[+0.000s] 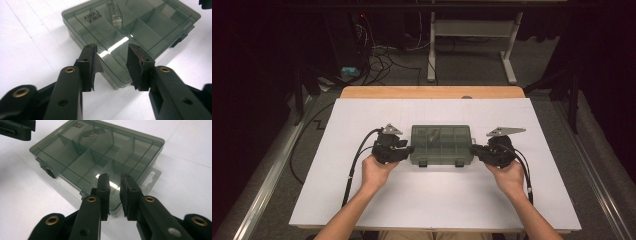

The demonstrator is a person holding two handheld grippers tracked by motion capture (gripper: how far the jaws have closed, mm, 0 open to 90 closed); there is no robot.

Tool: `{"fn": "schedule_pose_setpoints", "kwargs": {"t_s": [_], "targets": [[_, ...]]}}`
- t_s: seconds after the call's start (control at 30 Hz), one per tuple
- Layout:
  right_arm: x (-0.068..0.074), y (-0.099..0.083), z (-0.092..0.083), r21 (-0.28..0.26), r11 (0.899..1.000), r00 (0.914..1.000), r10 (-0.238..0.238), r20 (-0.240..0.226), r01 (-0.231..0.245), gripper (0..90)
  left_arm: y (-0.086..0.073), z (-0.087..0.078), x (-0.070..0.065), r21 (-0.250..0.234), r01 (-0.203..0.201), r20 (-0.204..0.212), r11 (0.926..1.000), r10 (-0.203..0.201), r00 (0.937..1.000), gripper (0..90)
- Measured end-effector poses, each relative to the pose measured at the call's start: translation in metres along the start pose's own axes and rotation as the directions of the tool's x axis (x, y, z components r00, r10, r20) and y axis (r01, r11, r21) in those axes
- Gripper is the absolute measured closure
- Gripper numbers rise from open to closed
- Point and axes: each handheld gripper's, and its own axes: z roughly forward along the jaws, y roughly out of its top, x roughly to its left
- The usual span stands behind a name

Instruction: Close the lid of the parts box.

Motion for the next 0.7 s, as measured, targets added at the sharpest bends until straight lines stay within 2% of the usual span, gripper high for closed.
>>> {"fn": "schedule_pose_setpoints", "kwargs": {"t_s": [0.2,0.37,0.43,0.7], "targets": [[-0.003,-0.004,-0.007,-0.041,0.999,0.9999,0.014,0.009,-0.014,70.2,0.005,-0.010,0.001,-0.036,-0.005,0.011,0.9994,0.006,0.9999,51.9],[-0.005,-0.010,-0.015,-0.073,0.997,0.9998,0.014,0.014,-0.012,64.2,0.005,-0.020,0.005,-0.062,0.009,0.020,0.9980,-0.008,0.9998,49.6],[-0.006,-0.013,-0.017,-0.080,0.997,0.9998,0.004,0.018,-0.002,62.3,0.004,-0.025,0.007,-0.071,0.010,0.019,0.9975,-0.008,0.9998,49.0],[-0.011,-0.027,-0.027,-0.103,0.995,0.9994,0.021,0.026,-0.018,56.9,0.000,-0.038,0.019,-0.102,0.032,0.015,0.9943,-0.030,0.9994,47.2]]}}
